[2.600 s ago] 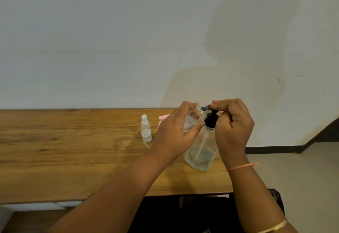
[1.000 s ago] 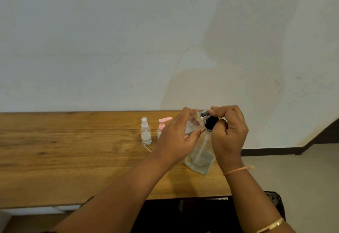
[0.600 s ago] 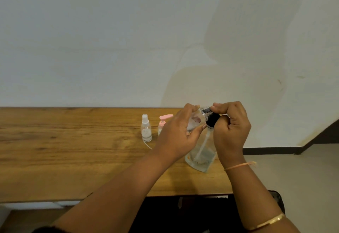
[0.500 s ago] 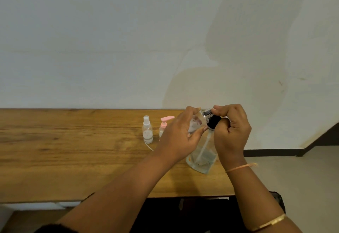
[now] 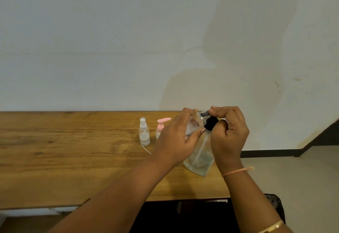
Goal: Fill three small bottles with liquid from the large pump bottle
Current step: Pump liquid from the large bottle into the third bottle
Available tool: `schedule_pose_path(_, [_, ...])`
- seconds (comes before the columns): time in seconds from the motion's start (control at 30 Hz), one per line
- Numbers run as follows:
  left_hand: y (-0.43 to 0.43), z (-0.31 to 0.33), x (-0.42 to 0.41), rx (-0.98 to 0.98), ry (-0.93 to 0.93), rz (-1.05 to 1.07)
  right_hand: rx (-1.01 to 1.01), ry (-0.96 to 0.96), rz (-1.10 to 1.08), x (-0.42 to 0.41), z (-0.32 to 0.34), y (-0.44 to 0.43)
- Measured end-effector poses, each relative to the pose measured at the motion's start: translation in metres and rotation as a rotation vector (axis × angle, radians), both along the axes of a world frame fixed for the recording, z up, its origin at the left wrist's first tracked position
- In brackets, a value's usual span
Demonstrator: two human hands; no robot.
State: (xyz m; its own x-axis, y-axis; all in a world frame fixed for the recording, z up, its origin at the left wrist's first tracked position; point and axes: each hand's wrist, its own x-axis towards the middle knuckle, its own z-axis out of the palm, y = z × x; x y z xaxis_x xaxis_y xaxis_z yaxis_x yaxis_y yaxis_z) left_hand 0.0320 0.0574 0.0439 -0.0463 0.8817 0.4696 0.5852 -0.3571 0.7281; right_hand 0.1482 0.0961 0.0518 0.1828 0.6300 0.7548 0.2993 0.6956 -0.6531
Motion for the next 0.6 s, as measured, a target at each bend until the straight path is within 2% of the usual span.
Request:
schedule_pose_path(0.4, [-0.001, 0.01, -0.001, 0.015, 0.021, -0.002, -0.004, 0.021, 0.024, 0.004, 0.014, 0.0])
schedule_pose_path(0.6, [0.001, 0.001, -0.003, -0.025, -0.016, -0.022, 0.006, 0.021, -0.02, -0.003, -0.001, 0.004])
